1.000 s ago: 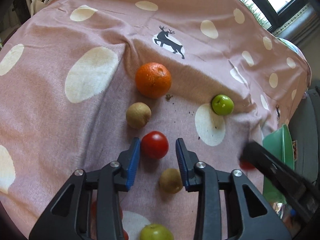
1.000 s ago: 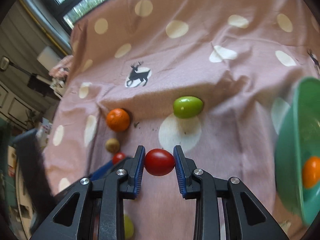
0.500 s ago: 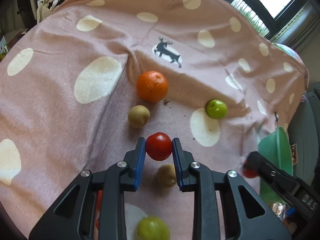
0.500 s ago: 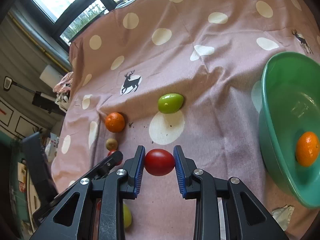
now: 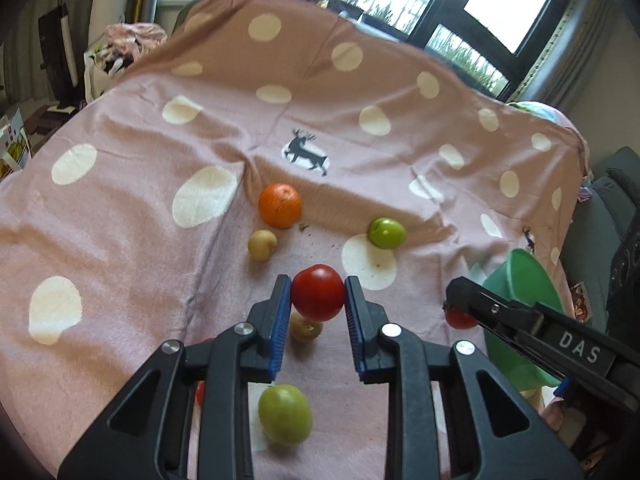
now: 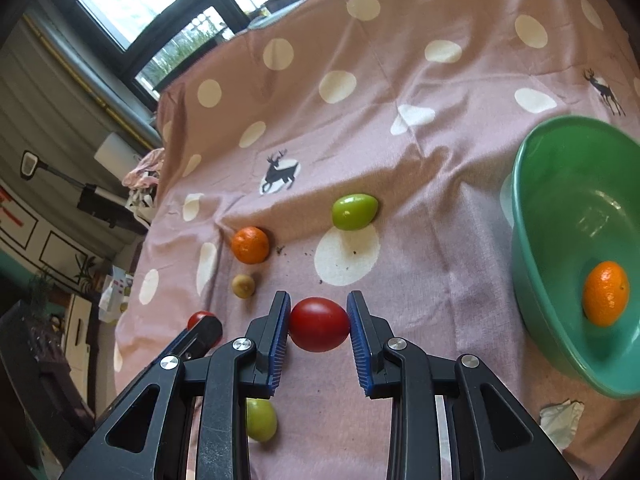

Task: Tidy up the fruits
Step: 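Carry the red tomato with the right gripper over the green bowl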

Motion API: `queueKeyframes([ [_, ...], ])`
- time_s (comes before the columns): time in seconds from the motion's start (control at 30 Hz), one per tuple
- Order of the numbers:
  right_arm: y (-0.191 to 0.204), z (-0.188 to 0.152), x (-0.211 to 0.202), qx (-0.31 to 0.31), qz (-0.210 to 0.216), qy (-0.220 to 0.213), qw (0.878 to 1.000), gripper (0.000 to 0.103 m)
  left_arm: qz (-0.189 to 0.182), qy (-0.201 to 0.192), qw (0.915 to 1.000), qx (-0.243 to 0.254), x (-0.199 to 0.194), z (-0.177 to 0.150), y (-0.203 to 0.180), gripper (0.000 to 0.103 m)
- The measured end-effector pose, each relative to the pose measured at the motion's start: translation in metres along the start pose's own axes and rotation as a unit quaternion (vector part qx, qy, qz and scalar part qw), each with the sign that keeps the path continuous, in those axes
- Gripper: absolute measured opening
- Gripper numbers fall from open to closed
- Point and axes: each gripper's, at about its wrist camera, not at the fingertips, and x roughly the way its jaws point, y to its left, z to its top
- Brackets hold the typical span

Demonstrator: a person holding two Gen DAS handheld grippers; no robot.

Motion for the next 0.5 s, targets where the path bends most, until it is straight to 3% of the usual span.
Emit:
queueKeyframes([
  [0.5, 0.011, -0.003, -0.032, -0.020, 0.018, -0.041, 0.999, 0.031, -0.038, -0.043, 0.9978, 0.033, -0.034, -0.009, -0.030, 0.026],
])
